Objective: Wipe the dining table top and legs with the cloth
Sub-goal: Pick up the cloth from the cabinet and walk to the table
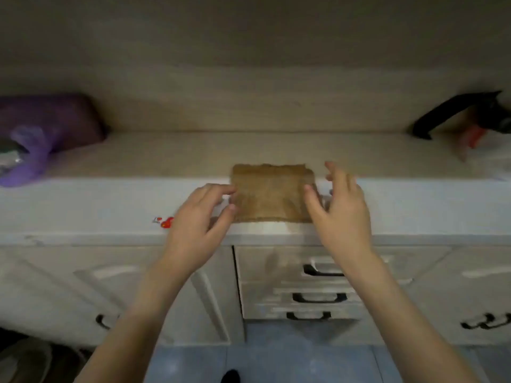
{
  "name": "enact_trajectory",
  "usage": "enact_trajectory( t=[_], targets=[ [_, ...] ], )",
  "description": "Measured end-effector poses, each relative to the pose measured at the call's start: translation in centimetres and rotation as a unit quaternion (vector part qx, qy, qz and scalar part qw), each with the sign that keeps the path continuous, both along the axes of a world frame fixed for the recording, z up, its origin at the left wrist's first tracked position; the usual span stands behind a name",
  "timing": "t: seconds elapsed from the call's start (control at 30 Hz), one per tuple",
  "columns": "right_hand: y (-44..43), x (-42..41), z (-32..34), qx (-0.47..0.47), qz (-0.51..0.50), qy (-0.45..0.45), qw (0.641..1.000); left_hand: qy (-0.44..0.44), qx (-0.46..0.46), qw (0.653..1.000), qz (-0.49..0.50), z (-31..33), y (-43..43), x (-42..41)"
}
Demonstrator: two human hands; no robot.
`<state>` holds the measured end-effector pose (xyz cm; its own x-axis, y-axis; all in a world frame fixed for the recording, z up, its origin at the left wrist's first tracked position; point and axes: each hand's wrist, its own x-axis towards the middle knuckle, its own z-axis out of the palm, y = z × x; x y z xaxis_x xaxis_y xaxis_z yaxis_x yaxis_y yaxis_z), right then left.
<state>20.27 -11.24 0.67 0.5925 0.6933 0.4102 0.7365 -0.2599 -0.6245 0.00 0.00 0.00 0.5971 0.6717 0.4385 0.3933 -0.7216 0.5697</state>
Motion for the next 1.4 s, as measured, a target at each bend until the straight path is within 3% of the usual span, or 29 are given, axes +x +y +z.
enact_trajectory(
  t=[0.1, 0.2, 0.33, 0.5, 0.73, 0.87, 0.97, 1.07, 1.3, 1.4],
  targets=[
    [2.4, -0.3, 0.7, -0.196, -0.135, -0.103, 0.966, 0.096, 0.037, 0.995, 0.003, 0.3, 3.6, 0.3],
    [4.0, -1.5, 1.6, -0.284, -0.151, -0.08, 0.943, 0.187, 0.039, 0.982, 0.006, -0.2, 6.2, 0.8],
    [5.2, -1.9, 2.6, -0.278, -0.103, -0.03, 0.955, 0.216, 0.061, 0.974, 0.004, -1.4, 8.0, 0.7],
    [5.6, -0.6, 3.1, -0.258, -0.083, 0.118, 0.955, 0.222, 0.077, 0.972, 0.003, -1.8, 8.3, 0.7],
    [5.7, 0.3, 2.4, -0.074, -0.004, 0.177, 0.981, 0.216, 0.067, 0.974, 0.004, -1.3, 8.0, 0.7],
    [5.1, 0.5, 2.8, 0.053, 0.048, 0.267, 0.961, 0.168, 0.021, 0.985, 0.027, -0.4, 7.3, 0.5],
    [4.0, 0.1, 3.5, 0.122, 0.107, 0.381, 0.91, 0.077, -0.004, 0.995, 0.067, 0.6, 5.1, -0.3],
    [2.2, -0.1, 3.7, 0.122, 0.16, 0.47, 0.859, 0.002, -0.004, 0.994, 0.109, 1.3, 1.5, -1.5],
    [-3.8, -2.9, 1.5, 0.076, 0.275, 0.475, 0.832, -0.119, -0.075, 0.968, 0.206, -1.6, -9.2, -6.2],
    [-6.2, -5.0, -0.1, 0.054, 0.308, 0.454, 0.834, -0.176, -0.167, 0.932, 0.27, -5.4, -14.3, -9.3]
  ],
)
